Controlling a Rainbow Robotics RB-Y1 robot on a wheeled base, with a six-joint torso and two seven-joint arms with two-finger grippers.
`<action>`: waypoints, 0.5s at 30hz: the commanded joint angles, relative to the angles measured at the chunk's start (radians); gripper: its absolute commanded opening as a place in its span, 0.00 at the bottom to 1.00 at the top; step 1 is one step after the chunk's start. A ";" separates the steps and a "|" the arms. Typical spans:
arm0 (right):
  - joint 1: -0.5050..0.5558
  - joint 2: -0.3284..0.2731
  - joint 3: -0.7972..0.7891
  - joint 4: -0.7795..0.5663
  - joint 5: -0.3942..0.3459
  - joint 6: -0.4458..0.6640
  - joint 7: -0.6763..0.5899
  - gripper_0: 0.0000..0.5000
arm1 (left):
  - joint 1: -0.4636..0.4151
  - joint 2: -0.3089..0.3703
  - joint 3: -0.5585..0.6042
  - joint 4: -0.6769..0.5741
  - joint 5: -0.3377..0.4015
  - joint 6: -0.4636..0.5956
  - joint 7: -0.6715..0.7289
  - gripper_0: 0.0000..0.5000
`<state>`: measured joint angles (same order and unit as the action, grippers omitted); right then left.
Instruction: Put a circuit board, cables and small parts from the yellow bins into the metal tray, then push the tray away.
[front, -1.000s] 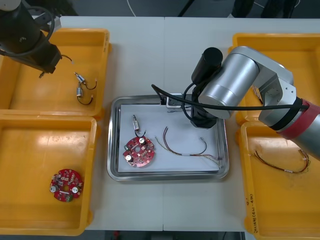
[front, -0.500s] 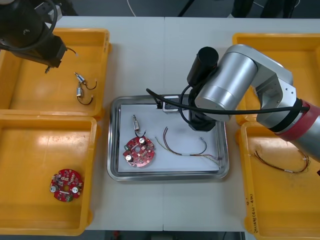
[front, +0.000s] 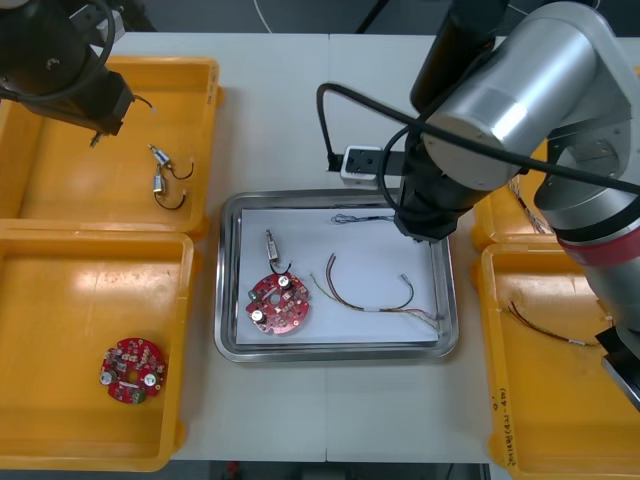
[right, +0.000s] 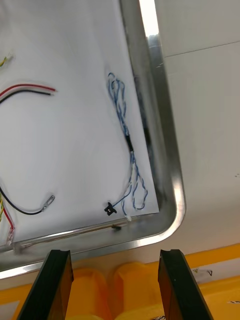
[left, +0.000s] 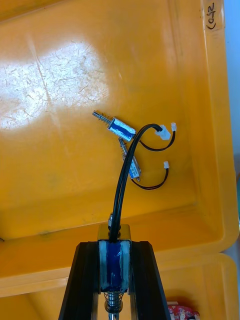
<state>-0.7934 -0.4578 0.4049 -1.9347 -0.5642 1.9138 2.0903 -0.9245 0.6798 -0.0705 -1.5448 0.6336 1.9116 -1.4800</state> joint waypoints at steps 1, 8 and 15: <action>0.049 0.011 -0.132 -0.093 0.015 0.006 -0.026 1.00 | 0.003 0.001 0.029 -0.035 0.009 0.008 0.101 0.00; 0.143 -0.052 -0.293 -0.194 -0.011 0.006 -0.047 1.00 | 0.003 -0.032 0.029 -0.066 0.009 0.008 0.165 0.00; 0.237 -0.104 -0.477 -0.199 -0.100 0.006 -0.095 1.00 | 0.001 -0.092 0.012 -0.163 0.009 0.008 0.273 0.00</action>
<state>-0.6021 -0.5166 0.0258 -2.1001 -0.6362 1.9167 2.0601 -0.9245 0.6286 -0.0705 -1.6326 0.6356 1.9122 -1.3475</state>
